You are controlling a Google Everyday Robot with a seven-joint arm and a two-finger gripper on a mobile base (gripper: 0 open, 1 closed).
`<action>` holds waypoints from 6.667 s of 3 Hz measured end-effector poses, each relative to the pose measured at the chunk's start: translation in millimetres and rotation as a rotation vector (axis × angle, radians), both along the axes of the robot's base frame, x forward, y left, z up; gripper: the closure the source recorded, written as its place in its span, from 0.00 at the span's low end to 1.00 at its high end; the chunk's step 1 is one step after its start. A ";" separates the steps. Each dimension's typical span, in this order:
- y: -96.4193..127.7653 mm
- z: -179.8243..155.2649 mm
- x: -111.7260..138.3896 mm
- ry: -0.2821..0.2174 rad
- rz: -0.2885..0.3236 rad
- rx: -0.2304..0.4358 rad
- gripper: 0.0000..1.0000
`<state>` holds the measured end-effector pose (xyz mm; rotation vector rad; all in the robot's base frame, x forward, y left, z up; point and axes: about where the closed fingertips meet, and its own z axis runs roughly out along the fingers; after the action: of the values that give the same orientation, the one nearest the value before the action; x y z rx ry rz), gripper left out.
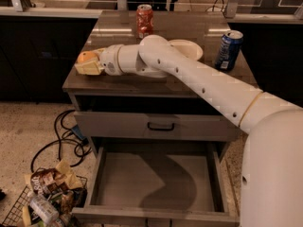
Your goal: Place orange into middle drawer
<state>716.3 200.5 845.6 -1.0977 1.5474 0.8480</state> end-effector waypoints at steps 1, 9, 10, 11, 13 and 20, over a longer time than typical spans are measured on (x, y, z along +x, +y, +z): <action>-27.6 19.1 -20.5 -0.008 -0.033 -0.014 1.00; -207.7 -199.9 -242.8 0.152 0.038 0.008 1.00; -210.7 -252.0 -260.2 0.207 0.038 -0.015 1.00; -206.7 -296.6 -256.7 0.240 0.024 -0.029 1.00; -190.6 -361.6 -225.5 0.281 -0.006 -0.030 1.00; -198.0 -475.3 -187.4 0.242 -0.017 -0.025 0.35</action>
Offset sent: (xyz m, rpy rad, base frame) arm -0.0916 -0.1420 0.0412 -0.0144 -0.0099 -0.1803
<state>528.9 2.5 370.3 -1.0273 1.7678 0.9809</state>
